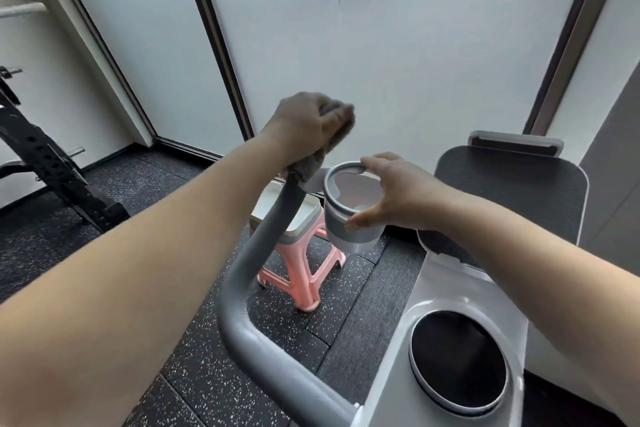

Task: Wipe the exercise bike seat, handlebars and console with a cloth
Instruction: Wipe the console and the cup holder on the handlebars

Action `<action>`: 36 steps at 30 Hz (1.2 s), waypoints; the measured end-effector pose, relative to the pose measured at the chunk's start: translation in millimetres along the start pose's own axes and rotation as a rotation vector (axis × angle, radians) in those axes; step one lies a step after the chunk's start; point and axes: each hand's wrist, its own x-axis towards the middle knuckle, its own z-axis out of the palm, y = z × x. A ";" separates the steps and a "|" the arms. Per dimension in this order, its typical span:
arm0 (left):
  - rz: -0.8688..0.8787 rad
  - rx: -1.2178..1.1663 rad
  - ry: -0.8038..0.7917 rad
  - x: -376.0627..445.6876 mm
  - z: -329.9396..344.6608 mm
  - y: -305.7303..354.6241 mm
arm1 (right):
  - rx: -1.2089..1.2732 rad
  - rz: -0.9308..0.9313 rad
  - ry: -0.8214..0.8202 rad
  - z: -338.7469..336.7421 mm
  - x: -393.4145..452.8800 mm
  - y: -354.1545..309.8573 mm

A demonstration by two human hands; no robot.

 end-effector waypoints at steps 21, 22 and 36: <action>-0.372 -0.290 0.316 -16.3 -29.6 -24.9 | 0.036 0.006 0.006 -0.6 -2.5 -1.5; -0.351 -0.191 0.281 -32.2 -23.7 -26.8 | 0.037 0.005 0.007 -0.3 -2.5 -1.4; -0.371 0.338 -0.044 -144.3 26.0 -40.2 | -0.020 0.029 -0.009 -0.6 -3.5 -3.7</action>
